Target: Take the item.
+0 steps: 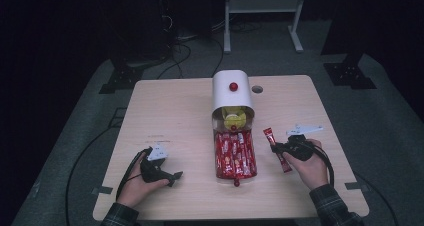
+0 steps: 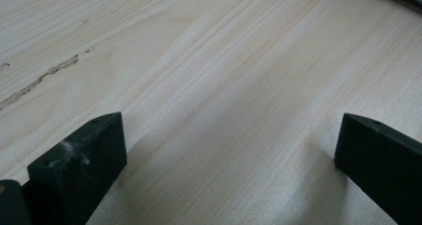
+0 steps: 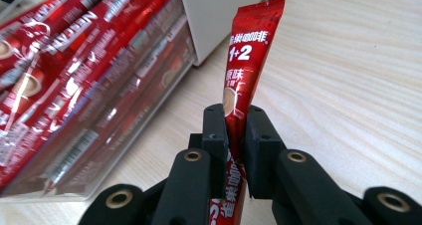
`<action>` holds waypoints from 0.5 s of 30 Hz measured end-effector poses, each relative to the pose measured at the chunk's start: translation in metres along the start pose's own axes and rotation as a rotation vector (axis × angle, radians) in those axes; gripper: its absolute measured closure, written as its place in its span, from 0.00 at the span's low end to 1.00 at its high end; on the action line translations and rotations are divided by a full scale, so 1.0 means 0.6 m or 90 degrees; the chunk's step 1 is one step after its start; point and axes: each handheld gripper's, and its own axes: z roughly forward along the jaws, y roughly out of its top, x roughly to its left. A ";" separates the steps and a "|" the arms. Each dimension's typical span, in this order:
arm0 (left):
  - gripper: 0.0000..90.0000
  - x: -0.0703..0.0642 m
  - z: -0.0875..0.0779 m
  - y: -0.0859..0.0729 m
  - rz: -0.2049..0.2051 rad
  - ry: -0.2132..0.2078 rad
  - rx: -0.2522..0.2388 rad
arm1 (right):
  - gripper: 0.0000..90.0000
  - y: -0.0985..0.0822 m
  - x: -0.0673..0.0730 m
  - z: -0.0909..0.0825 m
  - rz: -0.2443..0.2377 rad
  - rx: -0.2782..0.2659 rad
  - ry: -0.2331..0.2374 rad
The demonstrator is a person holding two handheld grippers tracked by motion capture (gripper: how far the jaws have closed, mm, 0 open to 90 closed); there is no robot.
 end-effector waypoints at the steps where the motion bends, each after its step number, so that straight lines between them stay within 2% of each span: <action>1: 0.00 0.000 0.000 0.000 0.000 0.000 0.000 | 0.89 -0.001 -0.001 0.002 0.003 0.003 0.000; 15: 0.00 0.000 0.000 0.000 0.000 0.000 0.000 | 0.89 -0.017 -0.010 0.029 0.017 0.039 -0.002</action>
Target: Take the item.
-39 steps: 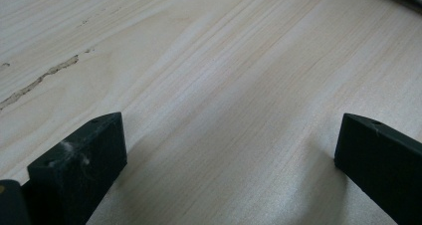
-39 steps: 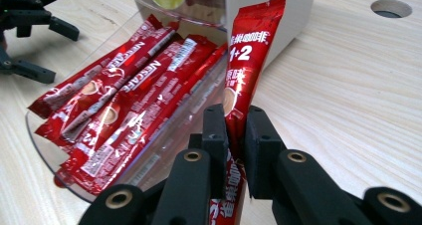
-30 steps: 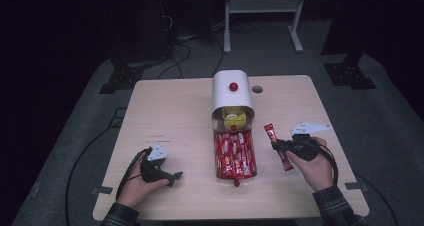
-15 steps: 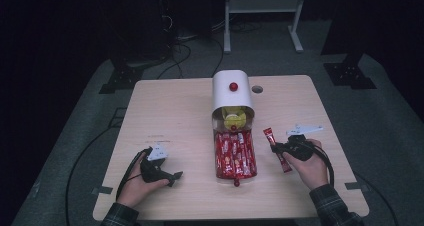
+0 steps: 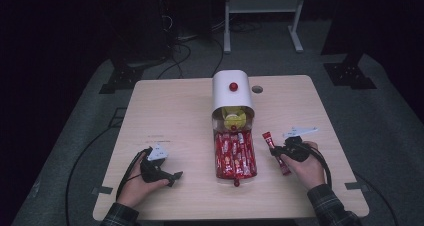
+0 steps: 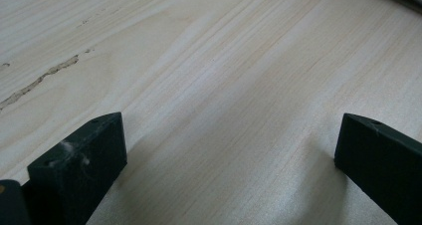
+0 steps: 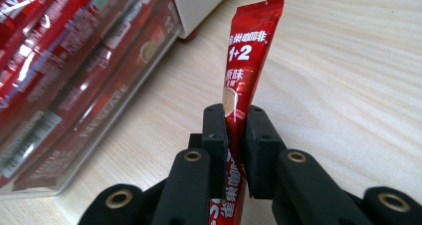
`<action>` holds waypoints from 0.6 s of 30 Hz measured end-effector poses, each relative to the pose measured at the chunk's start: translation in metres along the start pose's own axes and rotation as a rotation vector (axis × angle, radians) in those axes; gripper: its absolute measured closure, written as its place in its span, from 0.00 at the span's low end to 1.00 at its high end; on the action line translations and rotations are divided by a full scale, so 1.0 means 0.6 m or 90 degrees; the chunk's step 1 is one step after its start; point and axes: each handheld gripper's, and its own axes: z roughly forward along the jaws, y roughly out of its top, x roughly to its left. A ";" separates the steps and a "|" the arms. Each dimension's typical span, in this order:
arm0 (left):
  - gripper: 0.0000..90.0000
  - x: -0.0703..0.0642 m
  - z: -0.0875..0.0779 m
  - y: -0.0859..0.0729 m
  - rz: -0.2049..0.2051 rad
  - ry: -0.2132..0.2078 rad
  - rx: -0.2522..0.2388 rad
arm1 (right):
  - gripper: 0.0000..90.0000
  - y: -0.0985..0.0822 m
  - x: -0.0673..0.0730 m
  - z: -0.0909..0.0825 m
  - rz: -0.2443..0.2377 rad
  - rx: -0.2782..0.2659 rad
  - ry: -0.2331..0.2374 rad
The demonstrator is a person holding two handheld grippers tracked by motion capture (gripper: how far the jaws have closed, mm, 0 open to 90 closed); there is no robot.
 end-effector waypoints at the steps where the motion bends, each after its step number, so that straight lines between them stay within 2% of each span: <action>1: 0.00 0.000 0.000 0.000 0.000 0.000 0.000 | 0.89 -0.001 -0.001 0.002 -0.002 0.003 -0.001; 7: 0.00 0.000 0.000 0.000 0.000 0.000 0.000 | 0.89 -0.003 -0.004 0.007 0.004 0.011 -0.001; 18: 0.00 0.000 0.000 0.000 0.000 0.000 0.000 | 0.89 -0.005 -0.003 0.014 -0.003 0.027 -0.005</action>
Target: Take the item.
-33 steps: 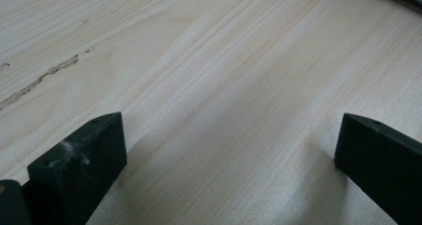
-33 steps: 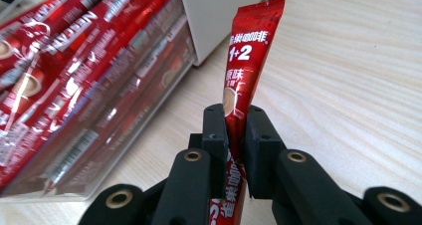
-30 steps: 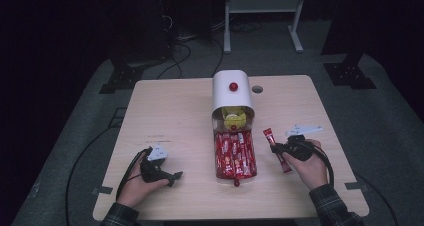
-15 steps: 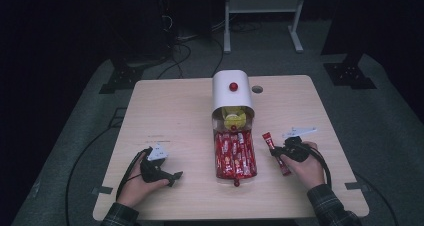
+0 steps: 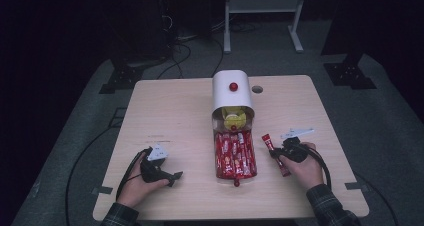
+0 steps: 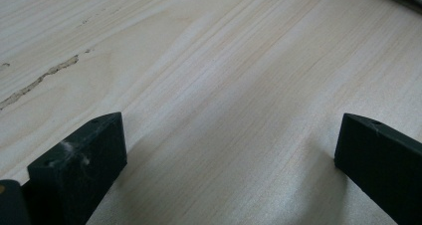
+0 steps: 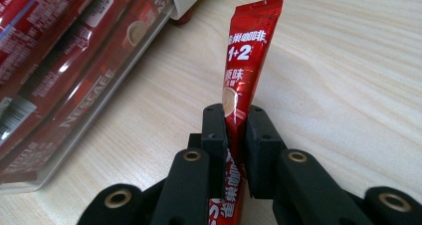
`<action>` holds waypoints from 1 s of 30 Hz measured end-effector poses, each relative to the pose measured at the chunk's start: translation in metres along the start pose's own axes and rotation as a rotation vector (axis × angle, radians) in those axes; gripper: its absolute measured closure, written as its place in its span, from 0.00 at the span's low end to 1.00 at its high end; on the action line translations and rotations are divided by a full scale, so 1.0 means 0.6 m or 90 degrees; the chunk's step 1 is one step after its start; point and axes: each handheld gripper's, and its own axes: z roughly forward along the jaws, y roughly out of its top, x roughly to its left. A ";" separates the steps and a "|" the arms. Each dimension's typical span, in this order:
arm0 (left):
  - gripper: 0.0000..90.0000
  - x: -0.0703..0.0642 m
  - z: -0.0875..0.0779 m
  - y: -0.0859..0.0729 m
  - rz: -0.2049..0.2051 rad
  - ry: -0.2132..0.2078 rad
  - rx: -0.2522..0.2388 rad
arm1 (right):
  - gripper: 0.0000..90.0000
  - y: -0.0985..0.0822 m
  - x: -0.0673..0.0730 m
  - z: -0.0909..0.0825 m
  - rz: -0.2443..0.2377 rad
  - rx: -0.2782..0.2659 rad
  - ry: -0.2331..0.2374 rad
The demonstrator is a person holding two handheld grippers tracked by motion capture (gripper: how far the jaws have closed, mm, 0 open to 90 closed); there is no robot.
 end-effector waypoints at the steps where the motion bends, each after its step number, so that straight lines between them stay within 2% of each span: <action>1: 0.00 0.000 0.000 0.000 0.000 0.000 0.000 | 0.88 0.000 -0.001 0.001 -0.005 -0.001 -0.002; 10: 0.00 0.000 0.000 0.000 0.000 0.000 0.000 | 0.83 -0.005 -0.004 0.006 0.000 0.004 0.000; 15: 0.00 0.000 0.000 0.000 0.000 0.000 0.000 | 0.75 -0.005 -0.005 0.005 0.003 -0.002 -0.001; 23: 0.00 0.000 0.000 0.000 0.000 0.000 0.000 | 0.51 -0.006 -0.008 -0.004 0.012 -0.016 -0.006; 30: 0.00 0.000 0.000 0.000 0.000 0.000 0.000 | 0.39 -0.005 -0.007 -0.026 0.007 -0.057 -0.020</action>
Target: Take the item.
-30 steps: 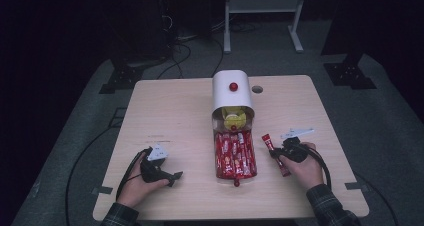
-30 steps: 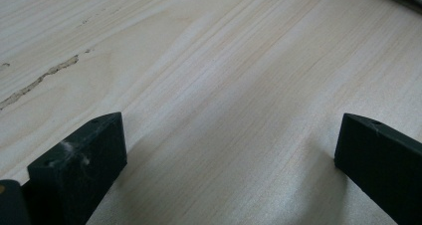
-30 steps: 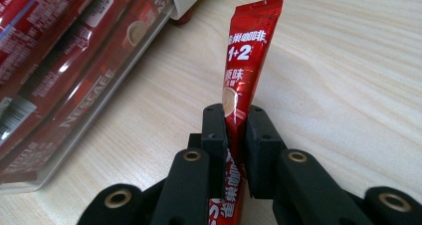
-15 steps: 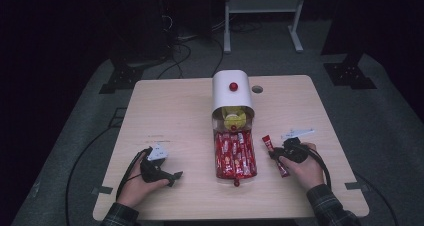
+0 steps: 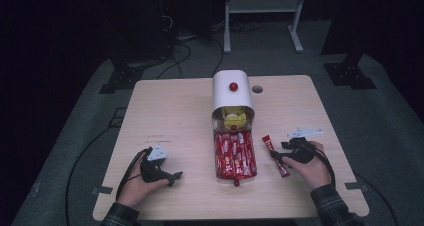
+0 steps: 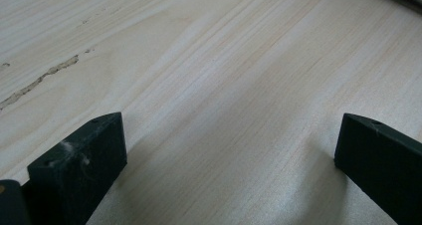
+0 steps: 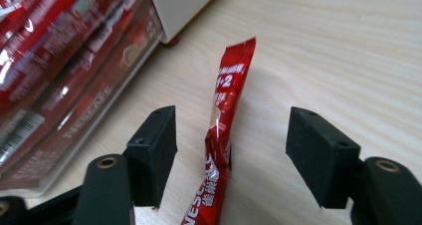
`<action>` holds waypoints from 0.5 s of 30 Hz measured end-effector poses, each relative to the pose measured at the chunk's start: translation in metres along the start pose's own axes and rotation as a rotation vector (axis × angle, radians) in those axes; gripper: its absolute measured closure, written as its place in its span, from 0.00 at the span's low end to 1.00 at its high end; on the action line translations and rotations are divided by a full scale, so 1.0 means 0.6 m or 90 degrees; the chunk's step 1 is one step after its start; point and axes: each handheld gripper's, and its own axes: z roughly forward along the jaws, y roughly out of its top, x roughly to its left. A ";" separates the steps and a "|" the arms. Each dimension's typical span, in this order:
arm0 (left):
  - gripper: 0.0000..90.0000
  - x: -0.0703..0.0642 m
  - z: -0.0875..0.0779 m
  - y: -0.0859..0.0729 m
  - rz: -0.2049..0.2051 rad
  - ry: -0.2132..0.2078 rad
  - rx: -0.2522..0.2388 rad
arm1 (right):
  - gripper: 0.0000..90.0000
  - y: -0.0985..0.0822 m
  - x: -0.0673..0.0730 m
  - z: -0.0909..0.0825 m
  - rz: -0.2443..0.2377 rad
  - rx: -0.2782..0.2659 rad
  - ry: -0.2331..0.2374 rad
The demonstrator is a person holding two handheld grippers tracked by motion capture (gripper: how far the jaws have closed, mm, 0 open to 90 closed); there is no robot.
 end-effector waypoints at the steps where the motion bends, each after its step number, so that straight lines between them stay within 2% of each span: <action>1: 0.00 0.000 0.000 0.000 -0.001 0.000 0.000 | 0.38 0.001 0.000 -0.003 -0.001 -0.006 -0.003; 5: 0.00 0.000 0.000 0.000 0.000 0.000 0.000 | 0.37 0.003 -0.005 -0.012 0.002 -0.021 -0.012; 9: 0.00 0.000 0.000 0.000 0.000 0.000 0.000 | 0.35 0.000 -0.011 -0.021 -0.002 -0.021 -0.025; 15: 0.00 0.000 0.000 0.000 0.000 0.000 0.000 | 0.32 -0.012 -0.027 -0.038 0.008 -0.025 -0.042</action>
